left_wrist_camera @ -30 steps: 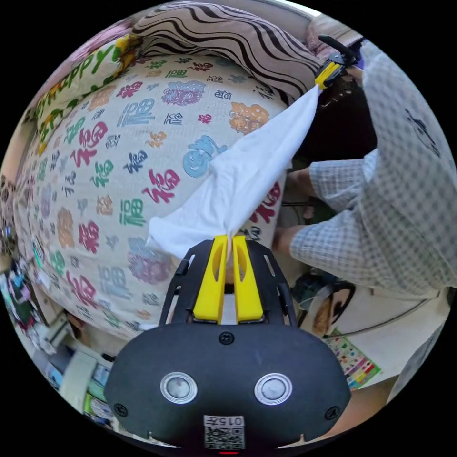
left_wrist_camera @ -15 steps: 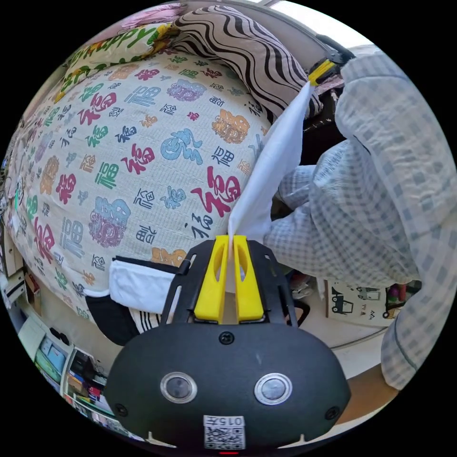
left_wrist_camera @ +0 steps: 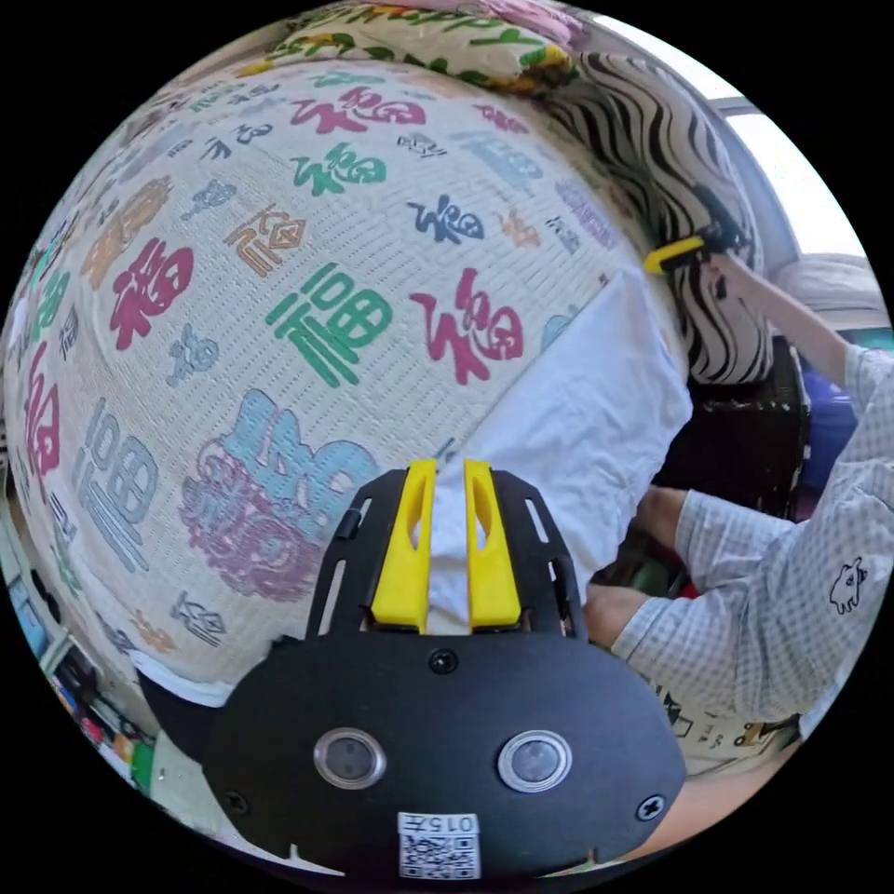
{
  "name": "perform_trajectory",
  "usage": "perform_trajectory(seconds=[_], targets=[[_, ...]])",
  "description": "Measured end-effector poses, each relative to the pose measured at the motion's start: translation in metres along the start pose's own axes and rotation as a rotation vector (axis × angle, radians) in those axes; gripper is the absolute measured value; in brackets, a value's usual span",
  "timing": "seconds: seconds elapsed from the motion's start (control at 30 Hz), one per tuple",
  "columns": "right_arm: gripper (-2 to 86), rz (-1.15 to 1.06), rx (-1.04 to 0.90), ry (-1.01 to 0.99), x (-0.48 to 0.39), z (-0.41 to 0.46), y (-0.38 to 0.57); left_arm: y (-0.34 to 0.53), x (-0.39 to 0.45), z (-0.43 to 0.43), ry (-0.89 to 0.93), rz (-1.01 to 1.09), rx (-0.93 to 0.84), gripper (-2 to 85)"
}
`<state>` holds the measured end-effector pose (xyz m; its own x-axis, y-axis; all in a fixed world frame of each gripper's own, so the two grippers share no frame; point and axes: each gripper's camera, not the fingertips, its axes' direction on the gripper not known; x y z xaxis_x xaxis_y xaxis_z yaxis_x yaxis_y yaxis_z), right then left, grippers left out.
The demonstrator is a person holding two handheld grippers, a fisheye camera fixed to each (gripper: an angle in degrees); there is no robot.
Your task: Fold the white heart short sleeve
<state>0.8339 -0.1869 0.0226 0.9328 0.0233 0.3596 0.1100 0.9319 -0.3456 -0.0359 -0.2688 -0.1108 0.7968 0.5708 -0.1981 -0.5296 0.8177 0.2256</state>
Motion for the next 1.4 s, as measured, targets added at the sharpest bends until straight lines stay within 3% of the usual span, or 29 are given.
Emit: perform_trajectory(seconds=[0.27,0.47,0.7,0.93,1.13,1.27,1.4], targets=[[7.3,0.227,-0.083,-0.383,-0.025,0.094,0.123,0.166,-0.003,0.078,0.488,-0.594,0.067,10.0],[8.2,0.315,-0.152,-0.506,-0.019,0.155,0.113,0.196,-0.026,0.113,0.555,-0.770,0.077,11.1],[3.1,0.386,-0.099,-0.566,-0.005,0.156,0.093,0.210,-0.059,0.112,0.571,-0.811,0.082,9.2],[-0.1,0.402,-0.059,-0.613,0.003,0.127,0.081,0.231,-0.087,0.093,0.669,-0.840,0.197,-0.2],[-0.4,0.378,0.181,-0.707,0.012,0.040,0.032,0.193,-0.124,0.019,0.722,-0.732,0.543,-0.8],[-0.4,0.163,0.317,-0.540,0.013,-0.044,-0.083,0.094,-0.181,-0.027,0.614,-0.476,0.628,-0.8],[-0.4,0.110,0.394,-0.319,0.025,-0.076,-0.195,0.011,-0.243,-0.042,0.563,-0.457,0.748,-0.8]])
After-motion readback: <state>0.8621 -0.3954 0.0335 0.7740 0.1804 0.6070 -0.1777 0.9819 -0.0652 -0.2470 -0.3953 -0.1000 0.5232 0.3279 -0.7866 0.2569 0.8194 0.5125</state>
